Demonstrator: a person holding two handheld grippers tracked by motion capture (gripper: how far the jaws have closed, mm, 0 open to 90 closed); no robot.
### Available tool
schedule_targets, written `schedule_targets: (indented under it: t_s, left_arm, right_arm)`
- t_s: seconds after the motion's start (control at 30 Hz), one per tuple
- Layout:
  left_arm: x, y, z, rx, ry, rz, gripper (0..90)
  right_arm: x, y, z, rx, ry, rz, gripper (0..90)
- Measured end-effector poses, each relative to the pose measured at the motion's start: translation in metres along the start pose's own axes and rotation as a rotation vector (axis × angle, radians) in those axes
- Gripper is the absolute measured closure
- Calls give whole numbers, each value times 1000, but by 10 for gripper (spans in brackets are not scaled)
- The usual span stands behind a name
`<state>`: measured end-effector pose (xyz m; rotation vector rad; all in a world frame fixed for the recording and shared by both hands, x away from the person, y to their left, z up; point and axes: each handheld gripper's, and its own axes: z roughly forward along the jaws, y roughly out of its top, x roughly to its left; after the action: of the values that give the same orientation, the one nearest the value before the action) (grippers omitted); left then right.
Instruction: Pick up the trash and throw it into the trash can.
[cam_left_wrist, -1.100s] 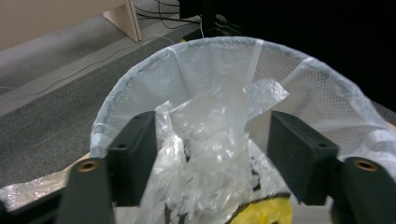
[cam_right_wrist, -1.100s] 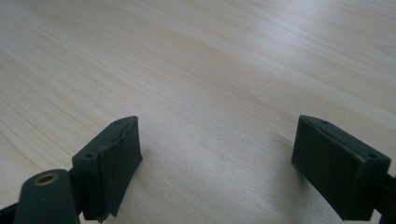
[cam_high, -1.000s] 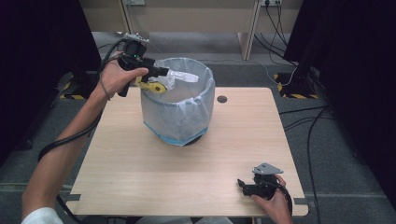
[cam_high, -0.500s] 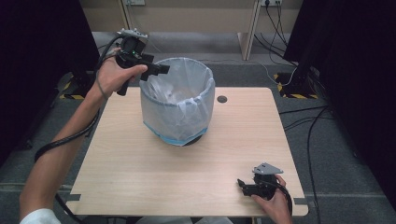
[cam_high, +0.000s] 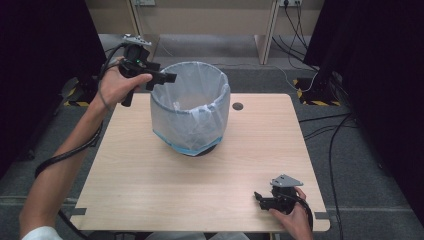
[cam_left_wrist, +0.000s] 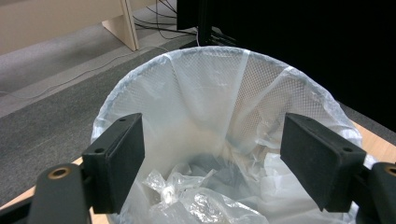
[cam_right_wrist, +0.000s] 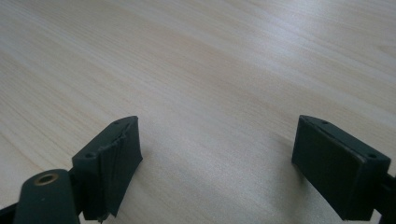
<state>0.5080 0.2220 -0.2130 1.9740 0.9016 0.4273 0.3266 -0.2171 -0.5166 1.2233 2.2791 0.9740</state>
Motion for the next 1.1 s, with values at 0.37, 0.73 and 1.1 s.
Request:
schedule_targets:
  t_s: [0.37,0.73,1.1]
  left_arm:
    - [4,-24,-8,-38,-15,-18,213]
    - [5,-46,-19,-59,-22,-20,200]
    - [12,-79,-28,-77,-27,-51,171]
  right_arm:
    - [0,0,0,0,0,0,156]
    - [0,0,0,0,0,0,156]
    - [0,0,0,1,-1,-1,156]
